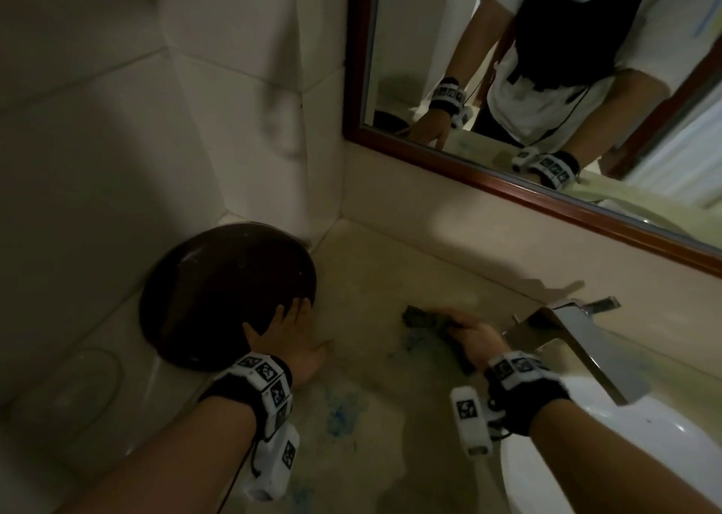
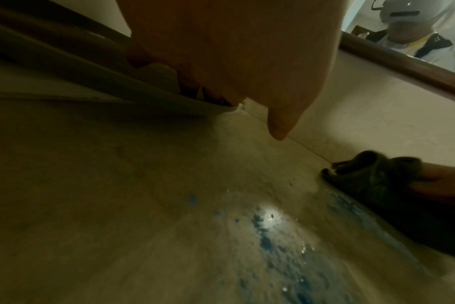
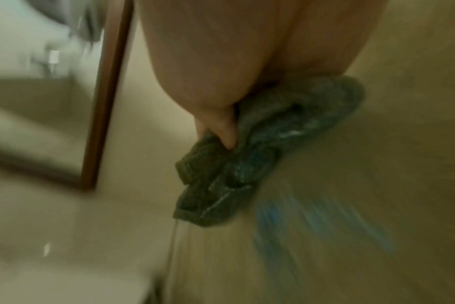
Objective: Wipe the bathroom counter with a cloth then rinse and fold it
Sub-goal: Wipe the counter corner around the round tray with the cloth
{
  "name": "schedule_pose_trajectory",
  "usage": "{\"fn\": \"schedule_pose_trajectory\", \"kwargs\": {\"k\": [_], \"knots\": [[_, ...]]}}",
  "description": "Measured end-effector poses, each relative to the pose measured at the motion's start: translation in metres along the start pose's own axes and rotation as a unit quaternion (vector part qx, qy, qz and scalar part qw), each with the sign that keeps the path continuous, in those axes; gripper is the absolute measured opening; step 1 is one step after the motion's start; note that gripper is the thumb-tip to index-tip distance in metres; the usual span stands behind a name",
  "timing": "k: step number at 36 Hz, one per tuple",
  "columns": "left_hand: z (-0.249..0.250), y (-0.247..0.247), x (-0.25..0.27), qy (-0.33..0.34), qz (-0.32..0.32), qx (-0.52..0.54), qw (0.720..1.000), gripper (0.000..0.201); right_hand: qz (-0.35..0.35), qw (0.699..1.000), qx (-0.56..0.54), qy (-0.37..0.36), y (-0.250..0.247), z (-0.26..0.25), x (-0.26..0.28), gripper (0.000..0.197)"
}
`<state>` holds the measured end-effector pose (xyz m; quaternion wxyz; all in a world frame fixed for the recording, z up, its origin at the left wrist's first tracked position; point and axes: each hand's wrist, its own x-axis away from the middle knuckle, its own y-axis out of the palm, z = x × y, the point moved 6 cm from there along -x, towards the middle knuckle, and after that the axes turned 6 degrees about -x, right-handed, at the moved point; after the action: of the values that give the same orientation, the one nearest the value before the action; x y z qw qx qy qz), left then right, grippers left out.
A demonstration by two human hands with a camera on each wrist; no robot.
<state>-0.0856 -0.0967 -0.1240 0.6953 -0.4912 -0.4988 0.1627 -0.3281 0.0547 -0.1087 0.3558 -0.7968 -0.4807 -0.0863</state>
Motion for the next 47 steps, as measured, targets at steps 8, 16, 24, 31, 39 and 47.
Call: {"fn": "schedule_pose_trajectory", "kwargs": {"k": [8,16,24,31,39,47], "knots": [[-0.005,-0.001,-0.006,0.013,-0.014,-0.024,1.000,0.077,0.163,0.982,0.033,0.092,-0.056,0.003,-0.014,0.037],[-0.007,-0.006,-0.007,0.027,0.030,-0.065,0.997,0.079,0.092,0.982,0.155,-0.057,-0.004,0.013,-0.032,0.052],[-0.005,-0.016,-0.010,0.022,0.005,-0.067,0.998,0.072,0.023,0.981,0.184,-0.058,0.026,0.009,-0.029,0.052],[-0.008,-0.011,-0.008,0.030,0.003,-0.071,0.997,0.069,-0.028,0.985,0.108,-0.128,0.038,0.001,-0.002,0.053],[-0.010,-0.009,-0.010,0.029,0.001,-0.083,0.996,0.073,0.126,0.992,-0.006,0.013,-0.052,-0.015,-0.015,0.032],[-0.007,-0.007,-0.008,0.018,0.008,-0.069,0.997,0.074,0.164,0.983,0.088,-0.001,-0.034,0.011,-0.037,0.055]]}}
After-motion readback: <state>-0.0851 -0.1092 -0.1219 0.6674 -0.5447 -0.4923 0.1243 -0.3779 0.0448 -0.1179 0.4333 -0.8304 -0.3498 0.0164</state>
